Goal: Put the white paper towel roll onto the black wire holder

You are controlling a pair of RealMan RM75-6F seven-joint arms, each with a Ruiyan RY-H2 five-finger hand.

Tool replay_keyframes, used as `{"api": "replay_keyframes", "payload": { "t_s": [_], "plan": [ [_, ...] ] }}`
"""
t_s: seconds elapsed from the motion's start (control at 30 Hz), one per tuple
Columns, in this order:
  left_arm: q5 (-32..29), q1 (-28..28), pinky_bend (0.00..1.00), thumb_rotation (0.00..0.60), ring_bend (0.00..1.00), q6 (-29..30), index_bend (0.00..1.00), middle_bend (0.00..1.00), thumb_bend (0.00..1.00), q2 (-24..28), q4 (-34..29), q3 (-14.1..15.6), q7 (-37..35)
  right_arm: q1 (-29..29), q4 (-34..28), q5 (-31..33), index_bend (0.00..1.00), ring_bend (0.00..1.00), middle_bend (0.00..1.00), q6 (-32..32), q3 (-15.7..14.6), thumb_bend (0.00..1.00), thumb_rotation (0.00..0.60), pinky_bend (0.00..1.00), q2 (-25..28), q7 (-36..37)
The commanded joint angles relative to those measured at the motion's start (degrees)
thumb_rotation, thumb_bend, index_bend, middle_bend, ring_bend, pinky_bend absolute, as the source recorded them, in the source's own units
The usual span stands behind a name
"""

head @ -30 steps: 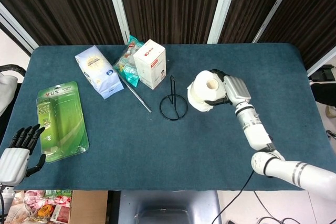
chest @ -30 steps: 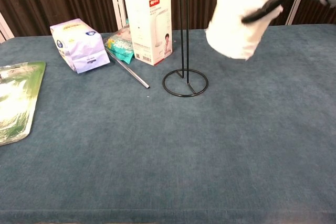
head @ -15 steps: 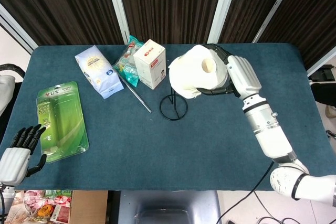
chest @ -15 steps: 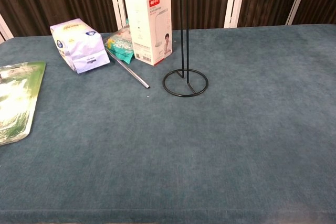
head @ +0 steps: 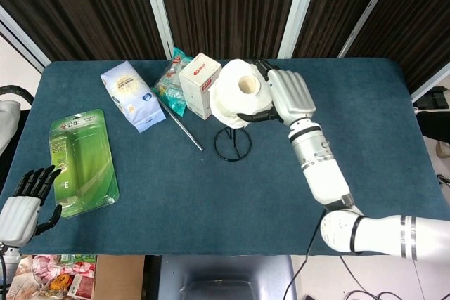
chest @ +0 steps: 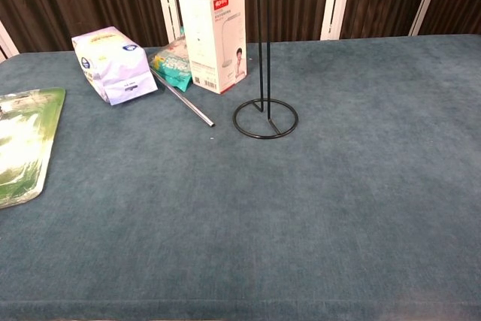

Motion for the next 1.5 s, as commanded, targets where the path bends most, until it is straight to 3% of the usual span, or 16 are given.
{"api": "replay_keyframes", "payload": {
  "t_s": [0.03, 0.33, 0.47, 0.53, 0.6, 0.67, 0.73, 0.87, 1.0, 1.1, 1.2, 1.3, 1.33, 1.4, 1.5],
  "plan": [
    [0.1, 0.2, 0.06, 0.6, 0.0, 0.3, 0.0, 0.02, 0.47, 0.0, 0.1, 0.0, -0.1, 2.1, 1.2, 1.8, 0.74, 0.51, 0.55, 1.6, -1.4, 0.27, 0.6, 0.49, -2.4, -2.8],
    [-0.1, 0.2, 0.06, 0.6, 0.0, 0.4, 0.0, 0.02, 0.47, 0.2, 0.2, -0.1, -0.7, 4.1, 3.8, 3.4, 0.71, 0.51, 0.55, 3.6, -2.5, 0.27, 0.6, 0.48, -6.1, -4.8],
    [-0.2, 0.1, 0.06, 0.6, 0.0, 0.1, 0.0, 0.02, 0.47, 0.3, 0.1, -0.1, -0.8, 4.2, 3.8, 4.5, 0.63, 0.5, 0.55, 2.7, -2.9, 0.27, 0.6, 0.46, -6.5, -5.2],
    [-0.2, -0.1, 0.06, 0.6, 0.0, -0.1, 0.0, 0.02, 0.47, 0.3, 0.0, -0.1, -0.6, 4.2, 3.5, 6.1, 0.44, 0.4, 0.45, 1.3, -3.3, 0.27, 0.6, 0.41, -6.1, -5.8],
    [0.0, 0.0, 0.06, 0.6, 0.0, 0.1, 0.0, 0.02, 0.47, 0.2, 0.1, 0.0, -0.6, 4.4, 3.2, 7.5, 0.16, 0.24, 0.26, -0.3, -3.7, 0.27, 0.6, 0.33, -5.2, -6.8],
    [0.1, 0.0, 0.06, 0.6, 0.0, 0.2, 0.0, 0.02, 0.47, 0.3, 0.0, 0.0, -0.6, 4.4, 3.6, 6.4, 0.01, 0.1, 0.11, -0.5, -4.2, 0.27, 0.6, 0.23, -4.7, -7.3],
    [0.1, 0.2, 0.06, 0.6, 0.0, 0.4, 0.0, 0.02, 0.47, 0.3, -0.1, 0.0, -0.7, 4.1, 3.8, 4.8, 0.0, 0.02, 0.03, 0.2, -4.6, 0.27, 0.6, 0.16, -4.7, -7.2],
    [0.2, 0.1, 0.06, 0.6, 0.0, 0.4, 0.0, 0.02, 0.47, 0.3, 0.0, 0.1, -0.7, 3.2, 3.0, 3.7, 0.0, 0.0, 0.0, -0.7, -4.6, 0.26, 0.6, 0.05, -3.3, -6.2],
    [0.4, 0.1, 0.06, 0.6, 0.0, 0.5, 0.0, 0.02, 0.47, 0.3, -0.2, 0.1, -0.5, 2.0, 1.8, 2.6, 0.0, 0.0, 0.0, -1.4, -4.5, 0.24, 0.6, 0.02, -1.4, -4.9],
    [0.6, 0.1, 0.06, 0.6, 0.0, 0.8, 0.0, 0.02, 0.47, 0.3, -0.2, 0.0, -0.4, -0.5, -1.5, -1.9, 0.0, 0.0, 0.0, -1.7, -5.7, 0.24, 0.6, 0.02, 0.9, -3.5],
    [1.2, 0.5, 0.06, 0.6, 0.0, 1.8, 0.0, 0.02, 0.47, 0.3, -0.2, 0.2, -0.4, -6.2, -5.7, -13.6, 0.0, 0.0, 0.0, 0.4, -10.1, 0.24, 0.6, 0.02, 2.6, -1.2],
    [2.2, 0.8, 0.06, 0.6, 0.0, 3.4, 0.0, 0.01, 0.47, 0.0, 0.2, 0.1, -0.5, -14.0, -7.6, -28.6, 0.0, 0.0, 0.0, 3.7, -18.7, 0.24, 0.6, 0.01, 2.9, -0.1],
    [2.6, 1.1, 0.06, 0.6, 0.0, 4.3, 0.0, 0.01, 0.47, -0.1, 0.3, 0.1, -0.7, -17.3, -7.4, -34.6, 0.0, 0.0, 0.0, 5.3, -22.9, 0.24, 0.6, 0.0, 2.9, -0.2],
    [3.3, 1.4, 0.06, 0.6, 0.0, 5.5, 0.0, 0.01, 0.47, -0.4, 0.7, 0.1, -0.8, -23.4, -5.6, -44.8, 0.0, 0.0, 0.0, 9.0, -29.7, 0.24, 0.6, 0.0, 2.2, 0.0],
    [3.7, 1.7, 0.06, 0.6, 0.0, 6.7, 0.0, 0.01, 0.47, -0.8, 1.2, -0.1, -0.5, -31.5, 0.6, -56.0, 0.0, 0.0, 0.0, 15.7, -36.7, 0.24, 0.6, 0.0, -0.7, 1.8]
  ]
}}
